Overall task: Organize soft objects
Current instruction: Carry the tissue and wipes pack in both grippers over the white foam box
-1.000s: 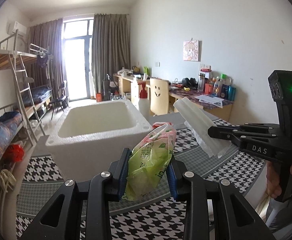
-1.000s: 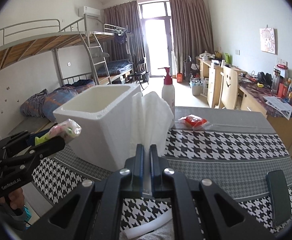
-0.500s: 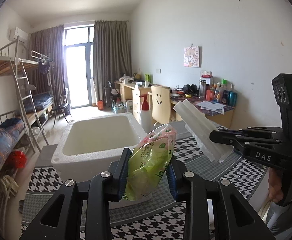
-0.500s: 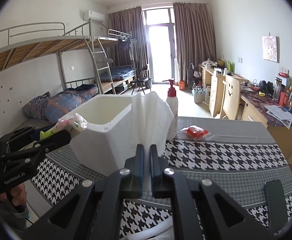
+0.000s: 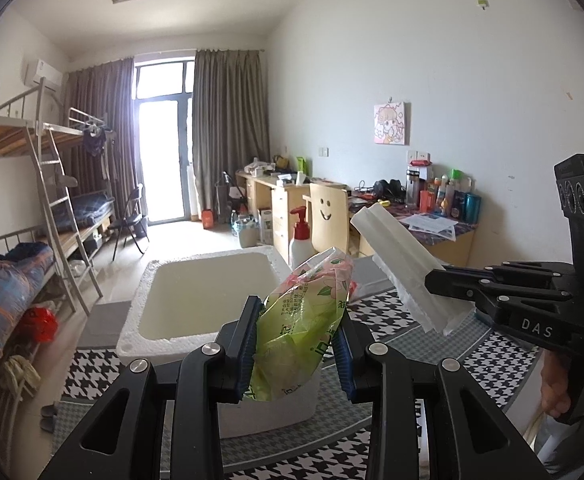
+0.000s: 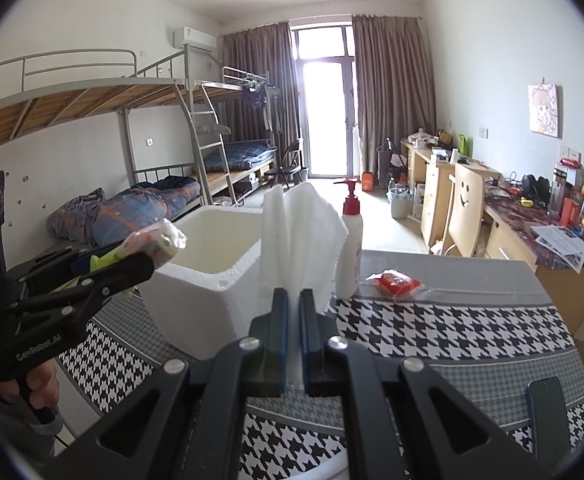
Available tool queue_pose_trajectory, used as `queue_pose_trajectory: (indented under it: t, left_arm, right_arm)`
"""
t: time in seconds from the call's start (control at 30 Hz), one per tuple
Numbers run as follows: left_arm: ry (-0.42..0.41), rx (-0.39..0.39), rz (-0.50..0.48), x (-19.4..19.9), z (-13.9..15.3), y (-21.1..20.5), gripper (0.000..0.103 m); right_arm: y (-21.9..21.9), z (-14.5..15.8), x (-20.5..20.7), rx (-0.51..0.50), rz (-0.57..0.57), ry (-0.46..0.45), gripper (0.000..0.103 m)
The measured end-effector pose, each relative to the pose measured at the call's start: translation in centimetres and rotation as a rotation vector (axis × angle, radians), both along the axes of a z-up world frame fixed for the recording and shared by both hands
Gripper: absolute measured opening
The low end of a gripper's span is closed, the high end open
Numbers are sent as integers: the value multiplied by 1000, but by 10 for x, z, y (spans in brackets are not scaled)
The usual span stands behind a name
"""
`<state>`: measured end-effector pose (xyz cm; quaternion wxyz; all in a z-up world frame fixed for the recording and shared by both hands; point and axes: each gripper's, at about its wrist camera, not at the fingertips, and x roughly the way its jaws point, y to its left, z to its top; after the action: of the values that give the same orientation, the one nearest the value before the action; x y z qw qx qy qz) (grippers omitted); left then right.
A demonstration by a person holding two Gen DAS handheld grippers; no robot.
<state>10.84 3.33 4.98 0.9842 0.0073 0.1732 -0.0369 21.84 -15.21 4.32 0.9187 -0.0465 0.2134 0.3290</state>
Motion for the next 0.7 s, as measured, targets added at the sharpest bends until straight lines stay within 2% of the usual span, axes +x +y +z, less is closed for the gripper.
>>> queue_pose_trajectory:
  t: [0.7]
  left_arm:
    - [-37, 7, 87, 12, 9, 20, 36]
  right_arm:
    - [27, 9, 14, -7, 47, -11, 8]
